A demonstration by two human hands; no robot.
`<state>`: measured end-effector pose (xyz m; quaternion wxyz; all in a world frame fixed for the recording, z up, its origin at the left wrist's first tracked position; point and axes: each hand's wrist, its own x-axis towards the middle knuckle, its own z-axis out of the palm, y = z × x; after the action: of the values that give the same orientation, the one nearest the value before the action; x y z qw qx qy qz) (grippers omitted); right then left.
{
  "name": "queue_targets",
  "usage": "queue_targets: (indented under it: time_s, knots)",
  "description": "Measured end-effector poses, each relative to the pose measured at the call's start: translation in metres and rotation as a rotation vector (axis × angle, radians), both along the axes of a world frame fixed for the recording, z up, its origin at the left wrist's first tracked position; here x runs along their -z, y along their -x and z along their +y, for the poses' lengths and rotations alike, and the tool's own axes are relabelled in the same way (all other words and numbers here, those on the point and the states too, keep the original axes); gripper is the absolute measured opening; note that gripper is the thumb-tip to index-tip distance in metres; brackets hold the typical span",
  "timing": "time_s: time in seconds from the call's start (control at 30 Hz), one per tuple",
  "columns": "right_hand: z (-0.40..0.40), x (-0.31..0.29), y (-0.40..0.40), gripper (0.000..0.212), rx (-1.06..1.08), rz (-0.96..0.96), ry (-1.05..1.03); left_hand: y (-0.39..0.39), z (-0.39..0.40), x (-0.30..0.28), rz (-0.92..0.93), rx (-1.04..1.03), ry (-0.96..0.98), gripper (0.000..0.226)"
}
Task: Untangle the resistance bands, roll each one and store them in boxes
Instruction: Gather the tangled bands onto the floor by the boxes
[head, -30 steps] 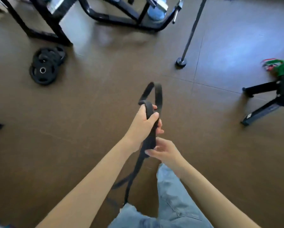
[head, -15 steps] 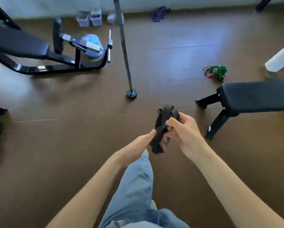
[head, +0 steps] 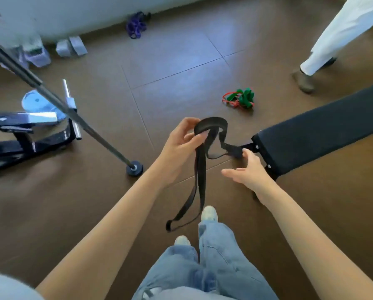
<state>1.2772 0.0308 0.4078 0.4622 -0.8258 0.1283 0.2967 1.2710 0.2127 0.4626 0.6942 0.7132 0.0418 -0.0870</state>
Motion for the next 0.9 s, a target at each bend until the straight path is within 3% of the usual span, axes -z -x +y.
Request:
queue_targets:
  time_s: [0.1, 0.17, 0.23, 0.33, 0.4, 0.5, 0.57, 0.67, 0.77, 0.83, 0.9]
  knots:
    - [0.011, 0.02, -0.072, 0.114, -0.248, -0.122, 0.007, -0.082, -0.014, -0.004, 0.093, 0.059, 0.171, 0.009]
    - [0.023, 0.032, -0.127, 0.119, -0.275, -0.109, -0.025, -0.142, -0.019, -0.005, 0.118, 0.067, 0.253, 0.009]
    - [0.036, 0.04, -0.185, 0.105, -0.187, -0.123, -0.128, -0.202, -0.017, -0.008, 0.114, 0.025, 0.344, 0.01]
    - [0.054, 0.033, -0.271, 0.051, -0.106, -0.119, -0.303, -0.289, -0.003, -0.016, 0.104, -0.063, 0.459, 0.01]
    - [0.057, 0.026, -0.32, 0.04, -0.101, -0.147, -0.261, -0.339, 0.007, -0.017, 0.089, -0.119, 0.367, 0.008]
    - [0.045, 0.019, -0.395, 0.052, -0.091, -0.5, 0.039, -0.412, 0.02, -0.007, 0.083, -0.173, 0.116, 0.007]
    - [0.039, 0.017, -0.457, 0.072, -0.104, -0.646, 0.016, -0.461, 0.027, 0.002, 0.073, -0.142, -0.01, 0.014]
    - [0.054, 0.027, -0.554, 0.111, -0.321, -0.42, -0.168, -0.54, 0.028, 0.002, 0.084, -0.014, 0.037, 0.017]
    - [0.081, 0.039, -0.628, 0.088, -0.336, -0.371, -0.235, -0.623, 0.03, -0.006, 0.139, 0.002, 0.23, 0.007]
    - [0.087, 0.048, -0.67, 0.06, -0.141, -0.411, -0.151, -0.676, 0.034, -0.011, 0.225, -0.052, 0.382, 0.005]
    - [0.08, 0.057, -0.703, 0.03, 0.01, -0.376, -0.141, -0.724, 0.036, -0.007, 0.306, -0.104, 0.396, 0.007]
